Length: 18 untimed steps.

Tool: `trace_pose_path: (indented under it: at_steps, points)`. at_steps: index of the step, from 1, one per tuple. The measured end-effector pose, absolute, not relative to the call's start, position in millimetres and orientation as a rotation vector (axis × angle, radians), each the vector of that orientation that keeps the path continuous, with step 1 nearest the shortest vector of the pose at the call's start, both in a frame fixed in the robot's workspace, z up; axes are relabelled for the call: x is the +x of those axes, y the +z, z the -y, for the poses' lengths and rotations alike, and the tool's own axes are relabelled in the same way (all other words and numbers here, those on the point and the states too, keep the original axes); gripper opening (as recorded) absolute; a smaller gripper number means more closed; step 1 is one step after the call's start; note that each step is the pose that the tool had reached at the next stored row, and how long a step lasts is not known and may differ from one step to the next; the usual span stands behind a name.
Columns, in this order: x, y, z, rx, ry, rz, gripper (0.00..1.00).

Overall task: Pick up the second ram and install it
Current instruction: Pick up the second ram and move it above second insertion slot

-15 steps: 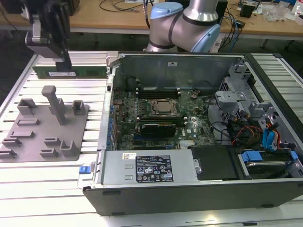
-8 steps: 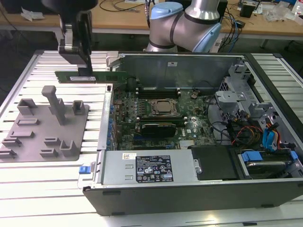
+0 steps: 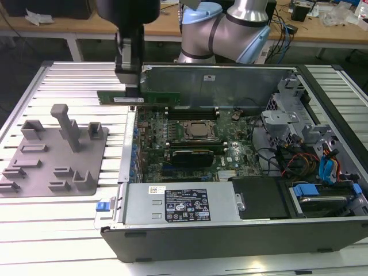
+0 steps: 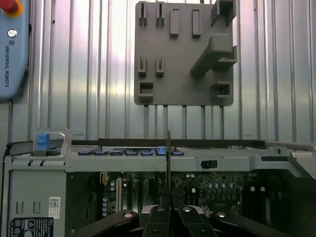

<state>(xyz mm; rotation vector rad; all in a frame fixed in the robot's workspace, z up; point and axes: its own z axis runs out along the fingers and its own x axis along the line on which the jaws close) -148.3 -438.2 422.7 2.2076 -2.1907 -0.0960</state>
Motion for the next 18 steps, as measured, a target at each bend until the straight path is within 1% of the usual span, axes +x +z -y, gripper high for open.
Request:
trace_pose_path:
  at_steps: [15,18]
  points:
    - [-67.3,413.4,438.0,2.197,-0.117,2.181,0.10]
    - [-63.3,411.5,437.2,2.197,-0.117,2.181,0.10]
